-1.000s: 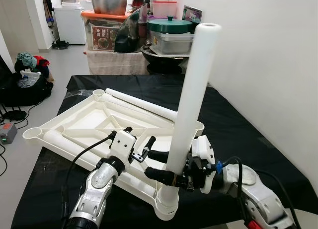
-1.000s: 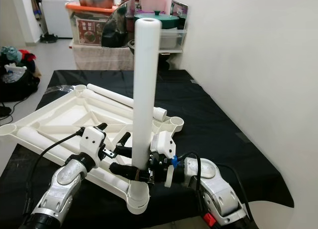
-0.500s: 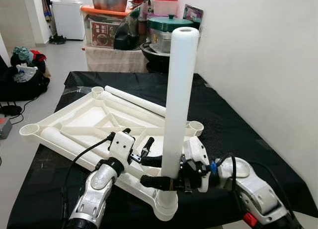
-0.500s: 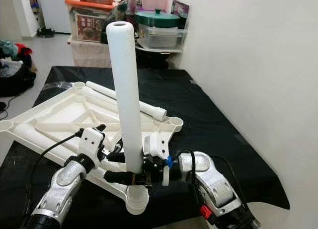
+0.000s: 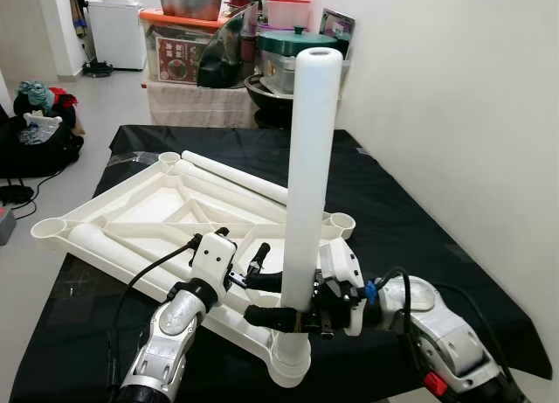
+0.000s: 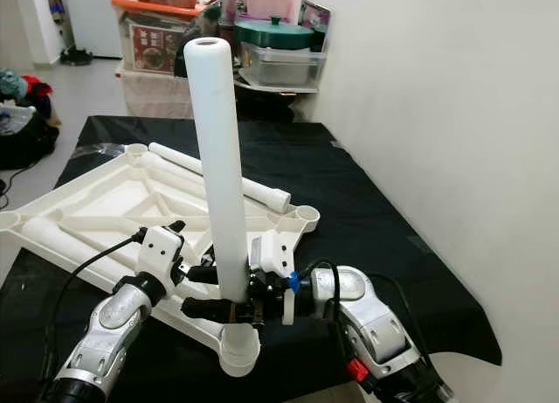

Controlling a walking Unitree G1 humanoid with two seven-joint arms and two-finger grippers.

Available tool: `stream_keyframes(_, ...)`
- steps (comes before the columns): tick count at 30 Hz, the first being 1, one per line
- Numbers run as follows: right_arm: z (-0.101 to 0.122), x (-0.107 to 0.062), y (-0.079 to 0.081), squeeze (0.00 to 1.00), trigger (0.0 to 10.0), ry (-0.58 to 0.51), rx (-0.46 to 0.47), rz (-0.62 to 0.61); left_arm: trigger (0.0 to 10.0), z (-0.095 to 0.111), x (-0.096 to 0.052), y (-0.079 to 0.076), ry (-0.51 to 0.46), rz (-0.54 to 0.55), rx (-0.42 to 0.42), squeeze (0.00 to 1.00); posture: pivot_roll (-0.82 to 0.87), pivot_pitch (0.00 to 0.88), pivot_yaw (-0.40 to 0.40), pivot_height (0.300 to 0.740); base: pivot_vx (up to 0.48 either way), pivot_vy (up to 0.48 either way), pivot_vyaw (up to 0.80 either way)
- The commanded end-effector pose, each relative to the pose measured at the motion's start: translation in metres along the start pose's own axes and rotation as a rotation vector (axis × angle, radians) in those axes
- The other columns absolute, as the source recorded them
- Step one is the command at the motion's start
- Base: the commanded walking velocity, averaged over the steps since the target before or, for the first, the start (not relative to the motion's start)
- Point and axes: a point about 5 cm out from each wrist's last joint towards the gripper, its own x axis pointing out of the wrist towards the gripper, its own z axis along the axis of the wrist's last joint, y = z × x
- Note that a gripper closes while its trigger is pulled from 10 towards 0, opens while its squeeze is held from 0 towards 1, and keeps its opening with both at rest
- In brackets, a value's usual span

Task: Building children table

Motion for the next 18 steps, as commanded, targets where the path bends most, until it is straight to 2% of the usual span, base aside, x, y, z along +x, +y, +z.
stream_keyframes(1, -0.074, -0.014, 0.005, 0.00, 10.0, 0.290, 0.234, -0.136, 10.0, -0.002, 0.000, -0.004, 0.005, -0.010, -0.004, 0.00, 0.02, 0.000, -0.116, 0.740, 0.000, 0.000, 0.00)
stream_keyframes(5, -0.082, -0.012, 0.000, 0.00, 10.0, 0.308, 0.286, -0.242, 10.0, -0.003, 0.000, -0.004, 0.008, -0.010, -0.006, 0.00, 0.02, 0.000, -0.116, 0.740, 0.000, 0.000, 0.00)
stream_keyframes(8, -0.083, -0.012, 0.000, 0.00, 10.0, 0.314, 0.290, -0.256, 10.0, -0.003, 0.000, -0.004, 0.008, -0.009, -0.006, 0.00, 0.02, 0.000, -0.116, 0.740, 0.000, 0.000, 0.00)
stream_keyframes(11, -0.099, -0.014, -0.010, 0.00, 10.0, 0.366, 0.354, -0.461, 10.0, -0.004, 0.000, -0.004, 0.010, -0.006, -0.008, 0.00, 0.02, 0.000, -0.116, 0.740, 0.000, 0.000, 0.00)
stream_keyframes(12, -0.099, -0.014, -0.010, 0.00, 10.0, 0.366, 0.354, -0.461, 10.0, -0.004, 0.000, -0.004, 0.010, -0.006, -0.008, 0.00, 0.02, 0.000, -0.116, 0.740, 0.000, 0.000, 0.00)
stream_keyframes(14, -0.107, -0.016, -0.012, 0.00, 10.0, 0.394, 0.375, -0.559, 10.0, -0.004, 0.000, -0.004, 0.011, -0.005, -0.008, 0.00, 0.02, 0.000, -0.115, 0.740, 0.000, 0.000, 0.00)
stream_keyframes(17, -0.111, -0.018, -0.013, 0.00, 10.0, 0.400, 0.389, -0.605, 10.0, -0.004, 0.000, -0.004, 0.012, -0.004, -0.007, 0.00, 0.02, 0.000, -0.115, 0.740, 0.000, 0.000, 0.00)
stream_keyframes(18, -0.117, -0.024, -0.020, 0.00, 10.0, 0.410, 0.416, -0.741, 10.0, -0.005, 0.000, -0.003, 0.015, 0.001, -0.007, 0.00, 0.02, 0.000, -0.115, 0.740, 0.000, 0.000, 0.00)
